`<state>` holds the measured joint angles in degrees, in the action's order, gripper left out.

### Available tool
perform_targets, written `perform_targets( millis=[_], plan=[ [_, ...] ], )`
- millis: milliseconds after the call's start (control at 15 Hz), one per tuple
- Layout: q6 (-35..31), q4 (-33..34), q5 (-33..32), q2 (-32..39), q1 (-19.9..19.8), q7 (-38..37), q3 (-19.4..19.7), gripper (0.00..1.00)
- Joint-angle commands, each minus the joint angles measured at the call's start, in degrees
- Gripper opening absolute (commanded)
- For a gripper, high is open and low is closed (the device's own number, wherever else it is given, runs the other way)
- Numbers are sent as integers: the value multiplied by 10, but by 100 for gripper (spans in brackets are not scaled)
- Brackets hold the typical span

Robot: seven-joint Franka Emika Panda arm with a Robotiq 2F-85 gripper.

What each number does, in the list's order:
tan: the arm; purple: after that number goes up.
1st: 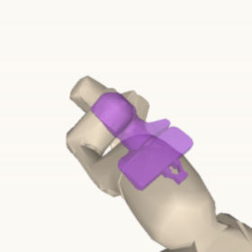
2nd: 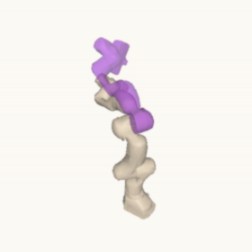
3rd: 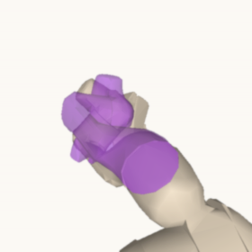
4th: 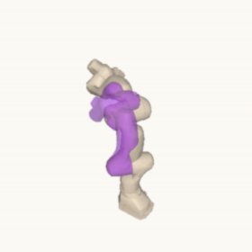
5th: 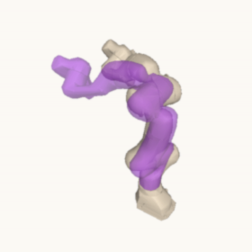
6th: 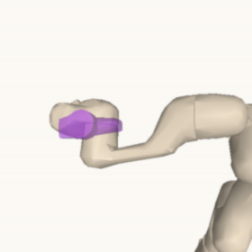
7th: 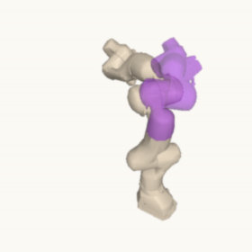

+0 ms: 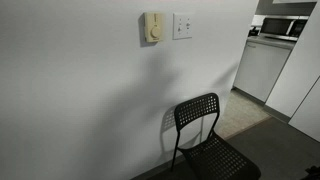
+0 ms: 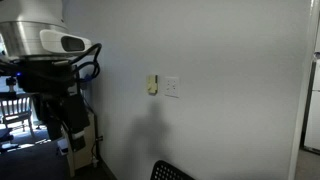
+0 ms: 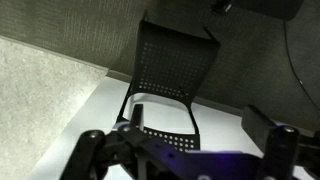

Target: Flip the light switch at the right

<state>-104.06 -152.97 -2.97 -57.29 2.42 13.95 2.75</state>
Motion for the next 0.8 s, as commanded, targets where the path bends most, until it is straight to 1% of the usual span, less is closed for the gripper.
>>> perform_targets(
  millis=[0,267,467,533,733],
  plan=[
    [2,2,-4,0,6,-4,4,100],
    [-8,0,-16,1,14,24,9,100],
    [-16,3,-40,5,41,99,24,100],
    [-8,29,-58,17,42,136,41,100],
    [-31,56,-89,48,73,202,52,100]
  ],
)
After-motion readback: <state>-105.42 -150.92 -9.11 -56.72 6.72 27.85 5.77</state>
